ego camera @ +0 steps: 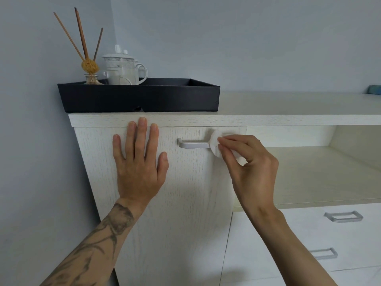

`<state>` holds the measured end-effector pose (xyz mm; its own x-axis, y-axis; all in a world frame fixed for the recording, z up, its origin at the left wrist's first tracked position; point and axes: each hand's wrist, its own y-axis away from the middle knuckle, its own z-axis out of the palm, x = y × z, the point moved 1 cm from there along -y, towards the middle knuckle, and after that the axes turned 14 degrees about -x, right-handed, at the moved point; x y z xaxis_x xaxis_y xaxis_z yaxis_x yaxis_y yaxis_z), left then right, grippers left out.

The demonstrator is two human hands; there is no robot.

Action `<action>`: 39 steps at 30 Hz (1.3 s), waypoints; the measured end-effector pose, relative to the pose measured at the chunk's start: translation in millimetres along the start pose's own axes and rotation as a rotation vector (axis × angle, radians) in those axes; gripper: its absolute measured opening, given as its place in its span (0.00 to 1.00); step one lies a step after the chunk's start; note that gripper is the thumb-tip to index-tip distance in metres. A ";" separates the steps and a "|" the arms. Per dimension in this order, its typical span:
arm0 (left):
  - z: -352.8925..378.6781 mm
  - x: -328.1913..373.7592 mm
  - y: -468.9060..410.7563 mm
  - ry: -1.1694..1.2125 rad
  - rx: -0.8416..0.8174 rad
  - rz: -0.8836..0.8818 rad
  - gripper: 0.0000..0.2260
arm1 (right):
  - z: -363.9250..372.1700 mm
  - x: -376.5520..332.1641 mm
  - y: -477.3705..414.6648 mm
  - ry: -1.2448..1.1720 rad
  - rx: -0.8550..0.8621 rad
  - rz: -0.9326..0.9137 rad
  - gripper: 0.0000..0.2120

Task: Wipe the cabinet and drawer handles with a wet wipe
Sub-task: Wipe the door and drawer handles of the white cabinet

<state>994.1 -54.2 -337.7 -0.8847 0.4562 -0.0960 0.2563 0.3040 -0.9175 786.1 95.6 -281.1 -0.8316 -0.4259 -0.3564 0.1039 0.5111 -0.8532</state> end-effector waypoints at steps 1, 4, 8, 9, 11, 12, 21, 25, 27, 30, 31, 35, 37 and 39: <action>0.1 0.2 0.1 0.000 0.002 0.002 0.30 | 2.1 -3.6 -0.7 0.006 -0.013 -0.002 0.08; 1.1 0.0 0.0 -0.001 -0.003 0.002 0.30 | 14.9 -21.0 -3.4 0.041 -0.086 -0.080 0.08; 0.3 -1.1 0.5 0.002 -0.011 0.006 0.30 | 35.5 -47.7 -16.0 0.044 -0.241 -0.105 0.08; -0.1 -1.3 0.5 0.002 -0.014 0.004 0.30 | 38.5 -51.1 -18.6 0.068 -0.275 -0.114 0.08; -0.5 -1.3 0.6 0.000 -0.019 0.000 0.30 | 39.7 -51.8 -20.3 0.129 -0.301 -0.156 0.08; -0.6 -1.3 0.7 -0.002 -0.022 0.001 0.30 | 37.8 -49.1 -20.4 0.157 -0.293 -0.181 0.07; -6.5 1.0 -1.7 -0.004 -0.070 -0.024 0.30 | -2.9 0.5 -11.5 0.200 -0.136 -0.217 0.07; -16.9 2.8 0.1 -0.036 -0.135 -0.036 0.30 | -11.6 6.7 -13.4 0.210 -0.167 -0.185 0.06; -27.6 4.0 1.3 -0.052 -0.204 -0.041 0.30 | -13.8 5.4 -16.5 0.218 -0.192 -0.170 0.05; -57.3 12.5 1.0 -0.032 -0.359 -0.075 0.29 | -20.3 -4.6 -22.4 0.208 -0.250 -0.129 0.04; -69.6 16.2 -0.9 -0.023 -0.416 -0.093 0.29 | -24.1 -9.6 -25.1 0.192 -0.289 -0.102 0.04; -122.2 32.5 -21.2 0.005 -0.644 -0.162 0.29 | -43.0 -30.3 -50.0 0.113 -0.517 0.057 0.03; -149.9 39.6 -40.0 0.033 -0.794 -0.195 0.29 | -55.0 -41.1 -70.9 0.066 -0.619 0.118 0.04; -179.5 42.9 -64.2 0.062 -0.971 -0.257 0.29 | -69.9 -53.8 -95.8 0.017 -0.706 0.164 0.04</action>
<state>1009.5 96.0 -213.6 -0.9431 0.3152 0.1061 0.2914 0.9369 -0.1930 782.8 121.7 -153.5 -0.8447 -0.2931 -0.4478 -0.1439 0.9303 -0.3374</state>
